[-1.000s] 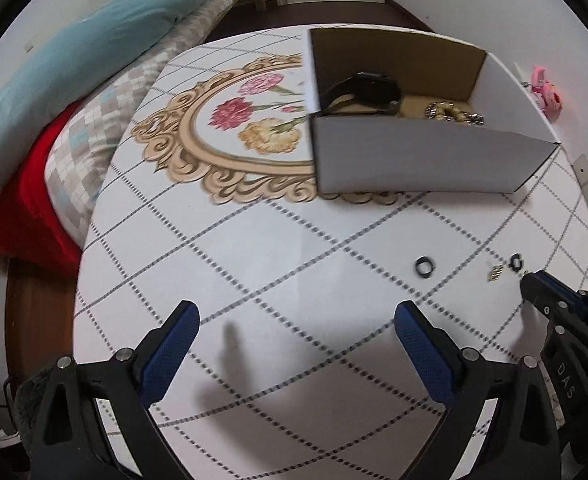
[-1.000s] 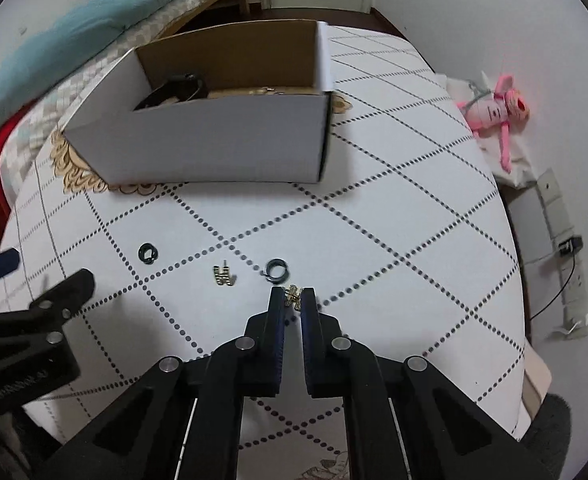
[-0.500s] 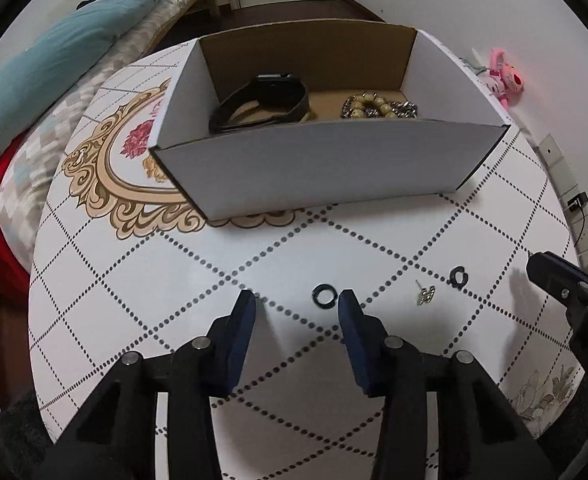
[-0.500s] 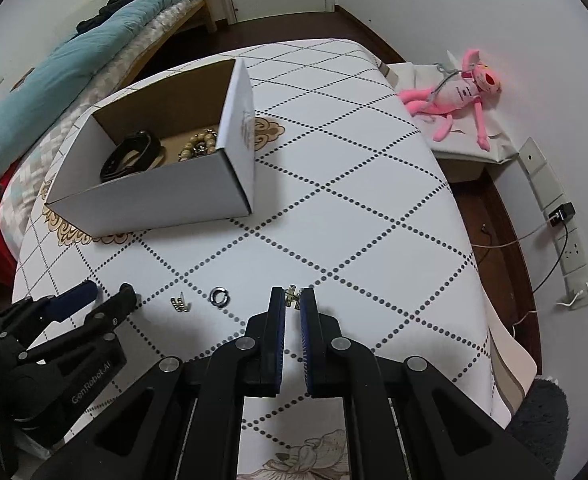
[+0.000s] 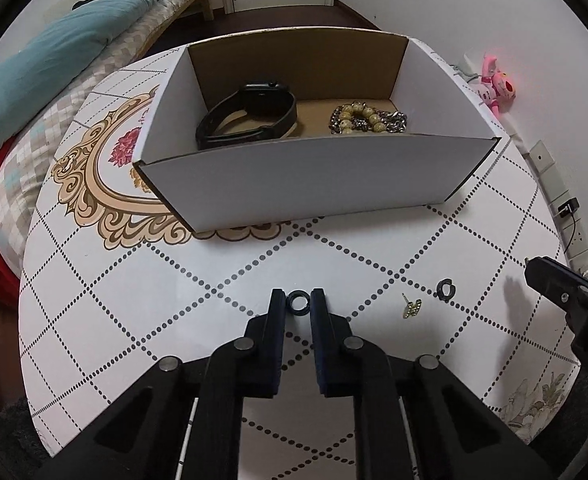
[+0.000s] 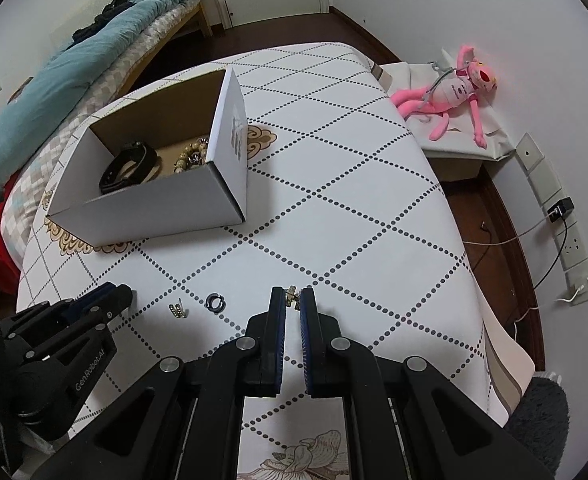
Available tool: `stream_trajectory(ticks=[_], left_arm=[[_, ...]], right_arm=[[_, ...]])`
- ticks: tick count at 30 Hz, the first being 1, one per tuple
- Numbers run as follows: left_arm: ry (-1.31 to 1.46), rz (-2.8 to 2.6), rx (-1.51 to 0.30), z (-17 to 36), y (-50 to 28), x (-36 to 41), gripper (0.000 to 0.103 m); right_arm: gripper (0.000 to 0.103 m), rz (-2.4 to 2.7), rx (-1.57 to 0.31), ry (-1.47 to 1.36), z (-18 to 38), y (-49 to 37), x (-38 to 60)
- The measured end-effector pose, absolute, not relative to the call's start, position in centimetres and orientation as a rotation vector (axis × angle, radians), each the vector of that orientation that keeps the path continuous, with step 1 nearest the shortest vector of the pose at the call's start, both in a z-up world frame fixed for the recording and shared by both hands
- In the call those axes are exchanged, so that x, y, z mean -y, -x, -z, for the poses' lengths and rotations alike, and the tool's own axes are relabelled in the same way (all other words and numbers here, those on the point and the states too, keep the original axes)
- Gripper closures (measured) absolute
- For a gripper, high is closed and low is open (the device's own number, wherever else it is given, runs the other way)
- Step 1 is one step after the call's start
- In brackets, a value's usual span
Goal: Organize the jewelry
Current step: 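Carry the ring with the left tool while the right tool carries the charm, releasing both into the box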
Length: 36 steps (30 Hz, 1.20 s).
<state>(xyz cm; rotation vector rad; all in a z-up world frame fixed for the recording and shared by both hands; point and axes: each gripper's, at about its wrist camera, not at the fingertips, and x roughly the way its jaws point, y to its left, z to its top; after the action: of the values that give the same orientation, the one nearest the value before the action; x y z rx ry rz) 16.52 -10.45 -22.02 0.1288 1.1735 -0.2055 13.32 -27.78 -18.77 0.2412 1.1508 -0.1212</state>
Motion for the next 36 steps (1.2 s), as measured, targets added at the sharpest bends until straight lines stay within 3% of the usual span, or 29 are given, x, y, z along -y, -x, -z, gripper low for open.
stream_trajectory(ticks=[13,14,16,26,28,29,30,32,33,35,36], left_arm=[[-0.032,0.256,-1.039,13.3,-17.9,8.8,0.093],[-0.019,0.261,-1.04,12.8,-18.7,8.6,0.093],[0.005,0.267,-1.042,11.9,-20.3,8.1,0.093],[0.016,0.232,-1.128,12.6,-27.2,7.1,0.092],[0.029,0.225,-1.17,13.3,-28.0,7.0,0.083],[0.04,0.215,-1.196,13.7,-28.4,6.9,0.067],[0.042,0.205,-1.203,13.8,-28.6,6.8,0.045],[0.025,0.187,-1.187,13.8,-28.7,6.7,0.024],[0.023,0.18,-1.18,13.7,-28.5,6.6,0.024],[0.019,0.166,-1.182,13.7,-28.5,6.3,0.022],[0.015,0.161,-1.181,13.7,-28.5,6.3,0.013]], right_arm=[[0.096,-0.006,-1.043,-0.303,12.4,-16.6,27.1],[0.103,-0.025,-1.039,-0.307,12.0,-17.5,27.2],[0.103,-0.052,-1.031,-0.312,11.4,-19.6,26.9],[0.103,-0.14,-1.149,-0.279,12.9,-28.7,25.7],[0.102,-0.167,-1.198,-0.295,13.7,-29.6,25.6],[0.102,-0.172,-1.228,-0.283,14.1,-30.0,25.4],[0.101,-0.165,-1.244,-0.274,14.4,-30.1,25.3],[0.094,-0.155,-1.243,-0.273,14.4,-30.0,25.5],[0.09,-0.146,-1.237,-0.274,14.3,-29.9,25.7],[0.071,-0.125,-1.217,-0.273,13.9,-29.5,26.1],[0.066,-0.118,-1.209,-0.271,13.6,-29.4,26.4]])
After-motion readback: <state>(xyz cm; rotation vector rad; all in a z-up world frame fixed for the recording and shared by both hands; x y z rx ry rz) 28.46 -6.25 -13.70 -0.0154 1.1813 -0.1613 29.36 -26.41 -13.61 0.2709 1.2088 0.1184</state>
